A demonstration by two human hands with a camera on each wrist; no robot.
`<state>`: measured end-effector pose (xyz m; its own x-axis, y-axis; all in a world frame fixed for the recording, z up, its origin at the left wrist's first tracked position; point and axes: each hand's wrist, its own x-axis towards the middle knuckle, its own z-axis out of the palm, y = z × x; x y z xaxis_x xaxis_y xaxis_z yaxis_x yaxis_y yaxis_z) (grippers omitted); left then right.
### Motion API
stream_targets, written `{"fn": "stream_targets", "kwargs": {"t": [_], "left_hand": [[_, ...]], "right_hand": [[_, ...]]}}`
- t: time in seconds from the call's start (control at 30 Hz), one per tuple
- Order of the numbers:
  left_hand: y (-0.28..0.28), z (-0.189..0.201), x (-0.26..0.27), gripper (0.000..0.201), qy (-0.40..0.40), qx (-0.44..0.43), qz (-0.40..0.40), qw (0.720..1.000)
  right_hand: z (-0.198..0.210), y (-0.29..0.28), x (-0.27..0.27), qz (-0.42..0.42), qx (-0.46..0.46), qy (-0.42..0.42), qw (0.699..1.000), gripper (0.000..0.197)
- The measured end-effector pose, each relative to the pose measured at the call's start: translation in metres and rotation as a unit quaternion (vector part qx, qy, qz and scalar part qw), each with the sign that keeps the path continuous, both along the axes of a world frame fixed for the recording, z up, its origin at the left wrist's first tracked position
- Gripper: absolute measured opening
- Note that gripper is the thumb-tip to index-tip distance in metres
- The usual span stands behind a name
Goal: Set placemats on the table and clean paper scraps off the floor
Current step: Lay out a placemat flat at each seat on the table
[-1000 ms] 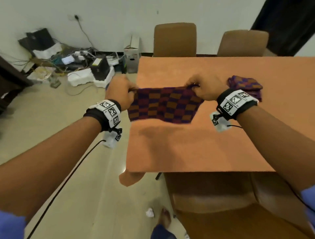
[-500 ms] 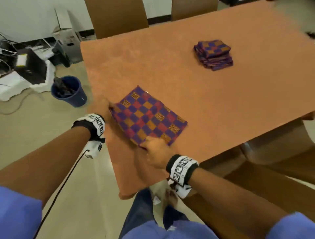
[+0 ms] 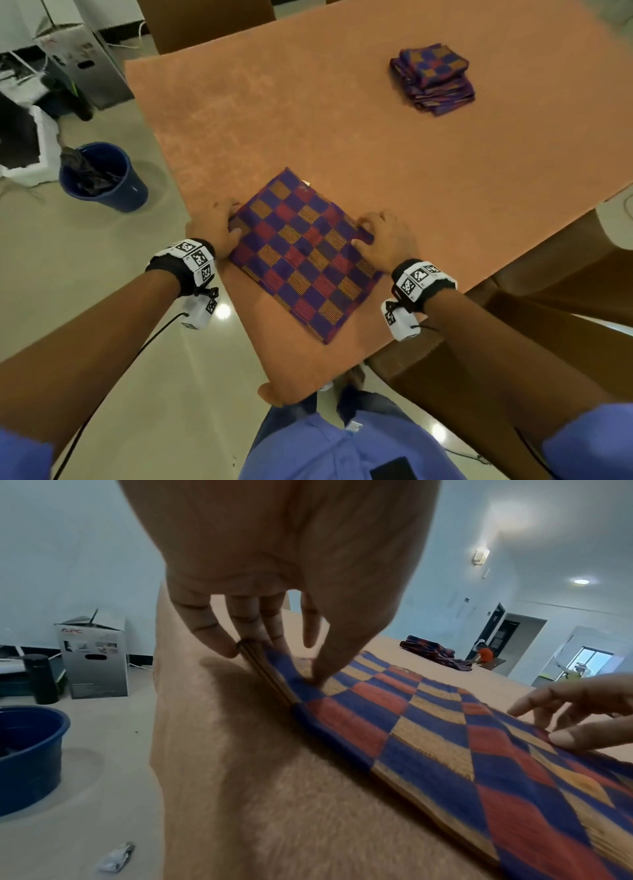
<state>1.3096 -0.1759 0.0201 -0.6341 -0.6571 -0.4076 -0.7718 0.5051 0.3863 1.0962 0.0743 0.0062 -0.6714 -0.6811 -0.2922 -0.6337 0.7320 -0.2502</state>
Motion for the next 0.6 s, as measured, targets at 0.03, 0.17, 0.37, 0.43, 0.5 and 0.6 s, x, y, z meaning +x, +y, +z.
{"fn": "stream_targets", "kwargs": {"t": [0.03, 0.17, 0.37, 0.43, 0.5, 0.6], "left_hand": [[0.001, 0.002, -0.004, 0.056, 0.009, 0.001, 0.007, 1.000], [-0.003, 0.002, -0.015, 0.044, 0.037, 0.004, 0.017, 0.999], [-0.008, 0.006, -0.021, 0.039, 0.059, -0.054, 0.001, 0.997], [-0.007, 0.005, -0.021, 0.040, 0.060, -0.093, -0.011, 0.994], [-0.006, 0.002, -0.021, 0.043, 0.055, -0.134, -0.032, 0.989], [0.008, -0.001, -0.026, 0.041, 0.053, -0.102, -0.093, 0.989]], "right_hand": [[-0.004, 0.001, -0.003, -0.007, 0.005, -0.022, 1.000, 0.042], [-0.003, 0.007, 0.002, -0.025, 0.033, -0.150, 0.988, 0.016], [0.000, 0.039, 0.038, -0.028, -0.015, -0.137, 0.990, 0.039], [-0.001, 0.043, 0.044, -0.040, -0.047, -0.126, 0.990, 0.049], [0.000, 0.045, 0.047, -0.037, -0.066, -0.084, 0.994, 0.056], [0.001, 0.042, 0.041, -0.013, -0.048, -0.002, 0.999, 0.051]]}}
